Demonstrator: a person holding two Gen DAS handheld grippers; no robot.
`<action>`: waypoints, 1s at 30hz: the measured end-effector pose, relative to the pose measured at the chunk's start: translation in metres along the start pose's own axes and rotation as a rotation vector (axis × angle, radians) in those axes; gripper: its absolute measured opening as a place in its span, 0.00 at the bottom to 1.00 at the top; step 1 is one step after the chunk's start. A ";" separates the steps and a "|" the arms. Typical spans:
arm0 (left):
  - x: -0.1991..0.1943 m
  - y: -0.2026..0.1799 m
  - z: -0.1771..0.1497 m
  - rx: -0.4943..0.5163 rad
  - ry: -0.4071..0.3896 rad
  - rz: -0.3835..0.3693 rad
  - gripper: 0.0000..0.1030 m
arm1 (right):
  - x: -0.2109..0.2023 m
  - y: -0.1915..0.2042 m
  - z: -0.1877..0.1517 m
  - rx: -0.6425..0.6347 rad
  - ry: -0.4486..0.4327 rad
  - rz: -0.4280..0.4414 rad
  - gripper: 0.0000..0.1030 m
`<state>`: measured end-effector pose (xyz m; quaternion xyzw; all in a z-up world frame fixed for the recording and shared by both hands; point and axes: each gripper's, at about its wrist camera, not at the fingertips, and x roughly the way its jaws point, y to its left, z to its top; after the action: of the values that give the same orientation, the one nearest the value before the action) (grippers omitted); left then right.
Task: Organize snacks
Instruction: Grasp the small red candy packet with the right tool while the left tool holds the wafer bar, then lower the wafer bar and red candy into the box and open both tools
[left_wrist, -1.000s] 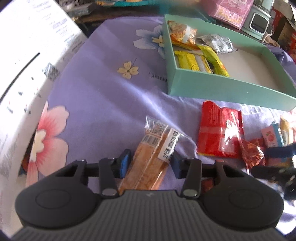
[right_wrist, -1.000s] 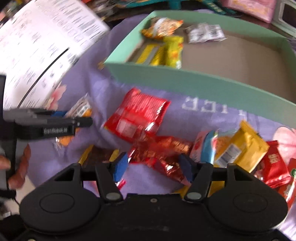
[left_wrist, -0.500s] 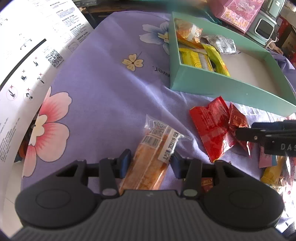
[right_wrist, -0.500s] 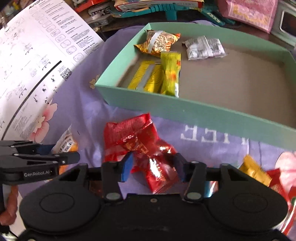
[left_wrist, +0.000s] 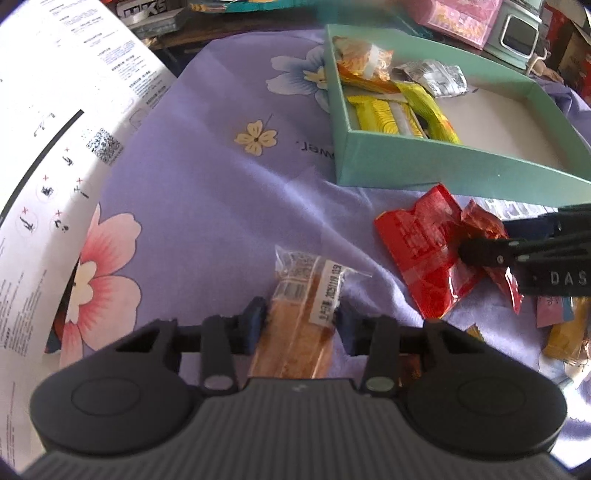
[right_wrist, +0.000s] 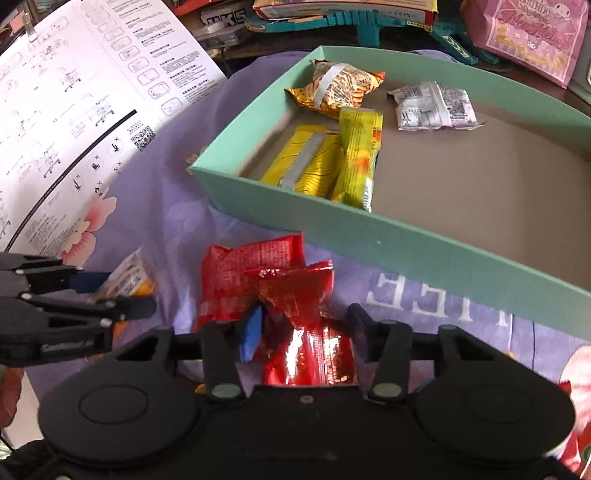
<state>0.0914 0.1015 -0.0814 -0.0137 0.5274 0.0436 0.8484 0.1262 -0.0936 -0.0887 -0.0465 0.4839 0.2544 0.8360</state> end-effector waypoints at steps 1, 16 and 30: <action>0.000 -0.001 0.001 -0.007 0.002 -0.002 0.38 | -0.002 -0.002 -0.001 0.023 0.000 0.006 0.45; -0.052 -0.030 0.042 -0.005 -0.105 -0.109 0.37 | -0.079 -0.044 0.008 0.245 -0.126 0.041 0.44; -0.029 -0.105 0.154 0.006 -0.146 -0.219 0.37 | -0.095 -0.118 0.056 0.414 -0.226 -0.063 0.44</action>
<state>0.2258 0.0058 0.0107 -0.0654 0.4597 -0.0500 0.8843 0.1876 -0.2141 0.0004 0.1398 0.4272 0.1271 0.8842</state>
